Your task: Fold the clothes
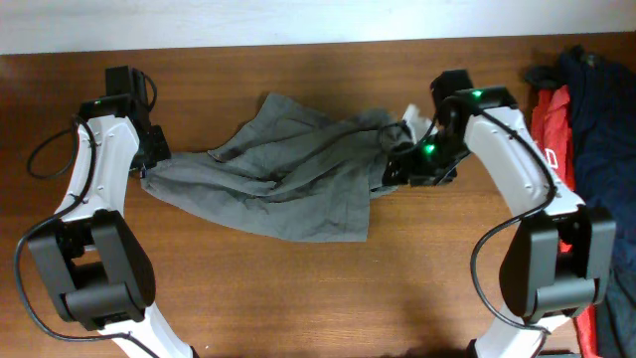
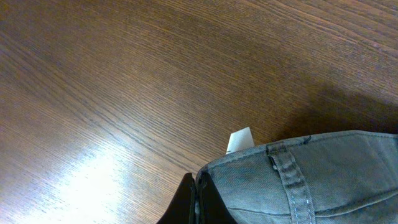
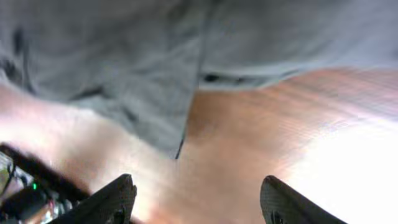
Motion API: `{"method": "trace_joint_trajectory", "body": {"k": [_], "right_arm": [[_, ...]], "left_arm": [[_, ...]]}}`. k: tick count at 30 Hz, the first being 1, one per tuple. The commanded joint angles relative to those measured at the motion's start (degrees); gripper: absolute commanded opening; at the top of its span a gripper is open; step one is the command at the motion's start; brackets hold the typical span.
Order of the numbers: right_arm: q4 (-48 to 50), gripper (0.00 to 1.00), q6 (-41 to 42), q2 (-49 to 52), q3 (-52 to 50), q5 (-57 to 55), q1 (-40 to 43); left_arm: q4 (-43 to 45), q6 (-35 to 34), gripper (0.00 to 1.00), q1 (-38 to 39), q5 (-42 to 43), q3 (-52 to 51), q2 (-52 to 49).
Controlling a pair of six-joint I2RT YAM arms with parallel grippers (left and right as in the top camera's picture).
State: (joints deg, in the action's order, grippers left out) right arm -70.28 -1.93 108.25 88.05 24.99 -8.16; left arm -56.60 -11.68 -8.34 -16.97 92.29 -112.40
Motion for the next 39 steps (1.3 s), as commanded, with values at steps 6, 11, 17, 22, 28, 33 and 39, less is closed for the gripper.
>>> {"method": "trace_joint_trajectory", "body": {"k": [6,11,17,22,28,33,39], "right_arm": [[4.9,0.7,-0.8,-1.0,-9.7,-1.9,-7.3],[11.9,0.7,-0.8,-1.0,-15.9,-2.8,-10.0],[19.3,0.68,-0.8,-1.0,-19.5,-2.0,-11.1],[21.0,0.56,-0.8,-1.0,-19.6,-1.6,-11.3],[22.7,0.04,-6.9,-1.0,-19.7,1.1,-14.3],[19.6,0.04,-7.0,-2.1,-18.9,-0.2,-15.0],[17.6,0.04,-1.7,-12.6,-15.5,-4.9,-13.1]], "left_arm": [[0.0,-0.7,0.0,-0.1,-0.8,0.4,0.4],[0.0,-0.7,0.0,-0.1,-0.8,0.4,0.4],[0.0,-0.7,0.0,-0.1,0.3,0.4,0.4],[0.0,-0.7,0.0,-0.1,0.3,0.4,0.4],[0.0,-0.7,0.0,-0.1,0.3,0.4,0.4],[-0.1,-0.7,0.0,-0.1,0.3,0.4,0.9],[0.2,-0.7,0.0,-0.1,0.3,0.5,5.7]]}}
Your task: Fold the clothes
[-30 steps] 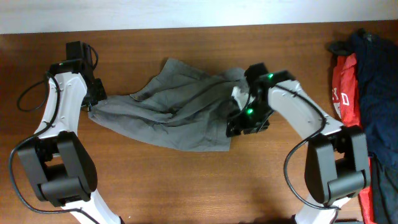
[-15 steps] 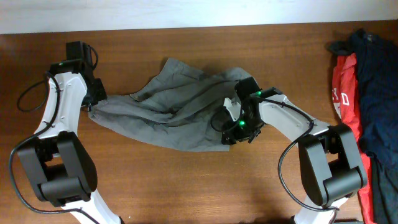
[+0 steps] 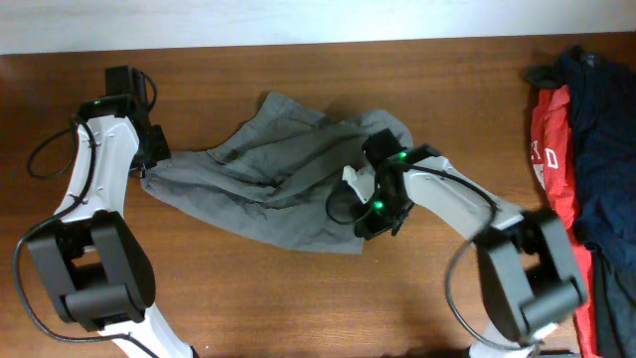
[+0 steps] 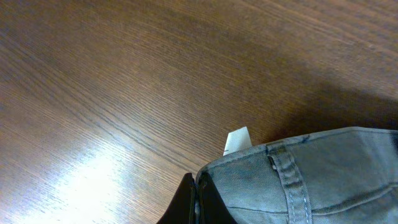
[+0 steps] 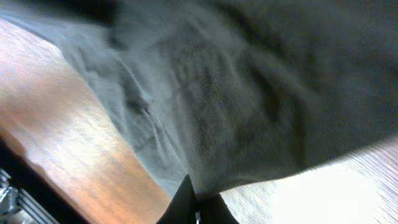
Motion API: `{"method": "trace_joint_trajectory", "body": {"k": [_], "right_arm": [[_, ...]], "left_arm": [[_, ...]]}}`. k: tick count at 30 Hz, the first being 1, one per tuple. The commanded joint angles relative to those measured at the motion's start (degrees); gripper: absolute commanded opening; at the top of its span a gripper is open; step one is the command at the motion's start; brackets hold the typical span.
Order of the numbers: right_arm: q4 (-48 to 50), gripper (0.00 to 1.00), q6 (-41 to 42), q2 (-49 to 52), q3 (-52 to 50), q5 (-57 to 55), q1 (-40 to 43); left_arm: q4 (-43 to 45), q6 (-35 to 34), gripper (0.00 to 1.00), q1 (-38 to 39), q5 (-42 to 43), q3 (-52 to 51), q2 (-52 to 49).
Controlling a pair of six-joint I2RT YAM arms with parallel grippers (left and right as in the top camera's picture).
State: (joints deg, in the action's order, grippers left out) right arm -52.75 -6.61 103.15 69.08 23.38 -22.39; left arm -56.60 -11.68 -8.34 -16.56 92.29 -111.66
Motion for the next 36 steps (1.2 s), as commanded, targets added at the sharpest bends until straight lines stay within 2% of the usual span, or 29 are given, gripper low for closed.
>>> {"method": "trace_joint_trajectory", "body": {"k": [1,7,12,25,29,36], "right_arm": [[-0.2,0.04,4.9,-10.3,4.6,-5.6,1.7],[0.3,0.04,9.2,-24.2,13.1,-8.3,7.3],[0.5,0.04,13.1,-31.0,20.7,-12.5,12.3],[-3.3,0.04,13.1,-36.3,35.1,-9.9,13.8],[-3.6,0.04,13.1,-38.3,37.9,-8.7,13.8],[-3.9,0.04,13.1,-40.0,38.6,-8.1,13.8]], "left_arm": [[0.2,-0.7,0.0,-0.1,-0.2,0.6,6.3],[1.5,-0.7,0.0,-0.1,-0.2,0.7,16.1],[3.2,-0.5,0.0,-0.1,-0.2,0.7,24.6],[15.1,8.7,0.0,-0.1,7.0,0.7,48.3],[19.0,8.8,0.0,-0.1,7.4,0.7,54.4],[20.3,8.7,0.0,-0.1,10.3,0.7,55.8]]}}
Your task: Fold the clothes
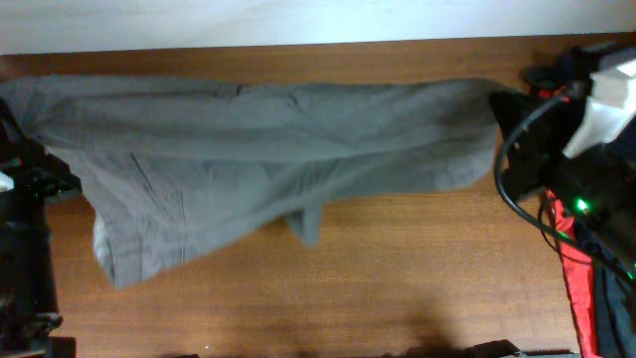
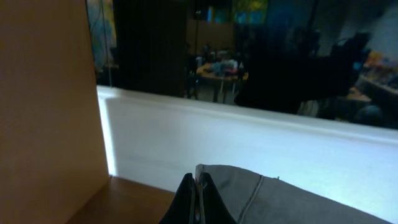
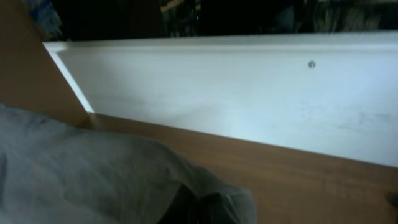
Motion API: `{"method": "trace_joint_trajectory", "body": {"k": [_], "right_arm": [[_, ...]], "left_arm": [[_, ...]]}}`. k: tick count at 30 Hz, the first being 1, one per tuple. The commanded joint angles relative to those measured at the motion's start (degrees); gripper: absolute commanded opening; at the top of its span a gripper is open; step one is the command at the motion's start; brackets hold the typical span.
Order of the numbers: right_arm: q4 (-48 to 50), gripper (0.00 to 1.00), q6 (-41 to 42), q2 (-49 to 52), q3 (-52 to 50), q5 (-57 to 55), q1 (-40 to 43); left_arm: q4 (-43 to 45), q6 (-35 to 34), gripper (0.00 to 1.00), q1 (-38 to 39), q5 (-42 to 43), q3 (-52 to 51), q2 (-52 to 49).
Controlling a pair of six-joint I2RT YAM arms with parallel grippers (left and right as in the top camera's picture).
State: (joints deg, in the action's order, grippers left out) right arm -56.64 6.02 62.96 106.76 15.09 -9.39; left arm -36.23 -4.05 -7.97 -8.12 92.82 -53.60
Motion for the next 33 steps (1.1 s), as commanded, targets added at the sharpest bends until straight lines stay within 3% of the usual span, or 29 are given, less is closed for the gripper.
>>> {"method": "trace_joint_trajectory", "body": {"k": [1,8,12,17,19,24,29,33], "right_arm": [[-0.2,0.04,0.5,0.6,0.9,0.4,0.8],[-1.2,0.04,0.5,9.5,0.8,0.4,0.8],[5.8,0.04,-0.2,17.0,0.8,0.4,0.8],[25.2,0.04,-4.2,20.8,1.0,4.7,0.8],[27.6,0.04,-3.8,20.2,2.1,4.7,0.8],[20.9,0.04,-3.8,18.7,4.9,4.6,0.8],[9.6,0.04,-3.9,19.5,4.8,4.6,0.8],[0.0,0.04,-4.3,21.1,4.8,4.7,0.8]], "left_arm": [[-0.5,1.1,0.0,-0.5,2.7,0.1,-3.3],[1.0,1.1,0.0,-0.5,11.6,0.3,-15.3],[5.4,1.1,0.0,-0.5,19.8,4.5,-25.8],[5.5,1.1,0.0,-0.5,31.5,24.2,-39.7],[2.0,1.1,0.0,-0.5,33.0,33.9,-43.1],[-10.0,4.2,0.0,-0.4,33.4,49.5,-46.2],[-22.9,7.7,0.0,-0.5,33.1,50.7,-46.5],[-34.7,7.8,0.0,-0.5,28.2,50.7,-48.3]]}}
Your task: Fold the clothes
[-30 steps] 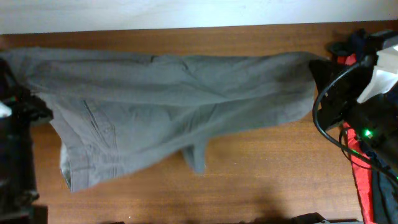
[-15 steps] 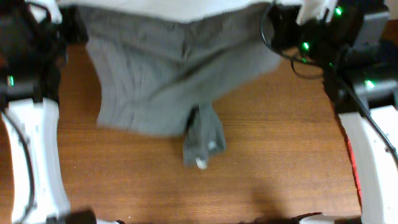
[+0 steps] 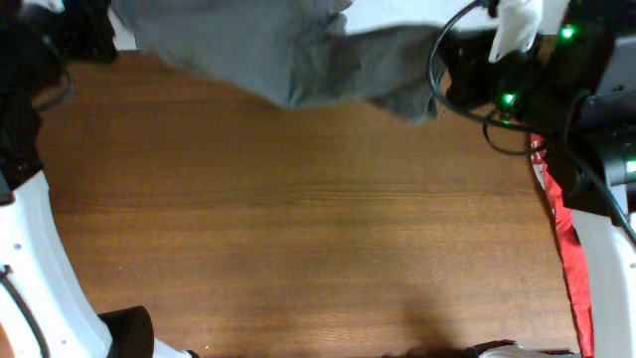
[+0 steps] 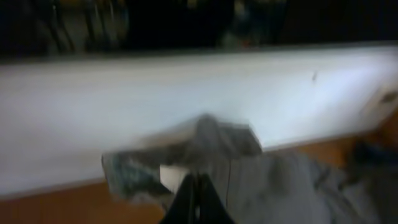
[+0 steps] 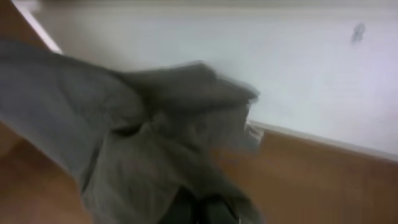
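Note:
The grey garment (image 3: 288, 50) hangs in the air along the top of the overhead view, bunched and sagging at its right end. My left gripper (image 4: 198, 198) is shut on one edge of it, next to a white tag (image 4: 171, 175). My right gripper (image 5: 205, 210) is shut on another fold of the grey cloth (image 5: 137, 143). Both wrist views are blurred. In the overhead view the right arm (image 3: 497, 70) sits at the cloth's right end, and the left arm (image 3: 40, 60) is at the upper left.
The brown wooden table (image 3: 298, 219) lies below the lifted cloth. A red garment (image 3: 554, 214) hangs at the table's right edge. A white wall (image 5: 298, 74) runs behind the table's far edge in both wrist views.
The garment was stretched wide over the table between both raised grippers. Now it is narrower, more bunched, and sits over the table's far edge. Both grippers still hold it.
First the garment lay crumpled on the table, my left gripper shut on its waistband and my right gripper open at its right side. Then the right gripper was shut on a lower edge. Both arms then held it spread in the air, and now it hangs bunched farther back.

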Motion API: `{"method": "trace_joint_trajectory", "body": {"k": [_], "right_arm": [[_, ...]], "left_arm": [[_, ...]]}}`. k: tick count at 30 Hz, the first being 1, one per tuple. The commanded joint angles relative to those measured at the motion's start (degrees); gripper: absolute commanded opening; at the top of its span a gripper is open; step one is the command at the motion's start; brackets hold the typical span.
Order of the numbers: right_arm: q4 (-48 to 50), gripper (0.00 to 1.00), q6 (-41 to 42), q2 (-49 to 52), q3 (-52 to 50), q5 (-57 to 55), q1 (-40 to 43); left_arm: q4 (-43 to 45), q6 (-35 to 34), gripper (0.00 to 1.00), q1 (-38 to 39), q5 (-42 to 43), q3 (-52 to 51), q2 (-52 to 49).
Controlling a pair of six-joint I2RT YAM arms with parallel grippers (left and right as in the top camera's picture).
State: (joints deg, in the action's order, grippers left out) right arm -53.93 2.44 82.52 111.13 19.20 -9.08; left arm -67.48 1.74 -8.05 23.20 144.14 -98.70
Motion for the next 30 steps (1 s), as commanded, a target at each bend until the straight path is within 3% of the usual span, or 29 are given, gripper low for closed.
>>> {"method": "trace_joint_trajectory", "body": {"k": [1,4,6,13,15,18,20,30], "right_arm": [[-5.4,0.04,-1.0,2.0,0.4,0.6,0.5],[-13.6,0.04,-4.0,3.0,0.4,1.4,0.5],[-17.9,0.15,-4.6,3.4,0.4,1.4,0.5],[-22.9,0.38,-5.7,3.4,0.4,1.4,0.5],[-23.0,0.49,-5.7,3.4,0.4,1.4,0.5],[-23.0,0.57,-5.7,3.5,0.4,0.5,0.5],[-23.0,0.68,-5.7,3.9,0.4,-0.5,0.5],[-28.4,0.8,-5.0,14.2,0.4,-2.1,0.5]], "left_arm": [[-6.5,2.1,0.0,-0.4,-4.6,-0.6,-3.8],[-13.3,2.1,0.02,-0.4,-7.4,-0.6,-5.6],[-16.3,2.0,0.07,-0.4,-9.2,-0.6,-6.4],[-18.9,2.1,0.41,-0.4,-12.7,-0.6,-6.7],[-19.2,2.0,0.53,-0.4,-13.5,-0.6,-6.7],[-19.9,2.0,0.59,-0.4,-14.6,-0.6,-6.7],[-20.0,2.0,0.71,-0.4,-14.9,-0.6,-6.7],[-22.6,2.0,0.77,-0.4,-17.0,-0.6,-9.4]]}}
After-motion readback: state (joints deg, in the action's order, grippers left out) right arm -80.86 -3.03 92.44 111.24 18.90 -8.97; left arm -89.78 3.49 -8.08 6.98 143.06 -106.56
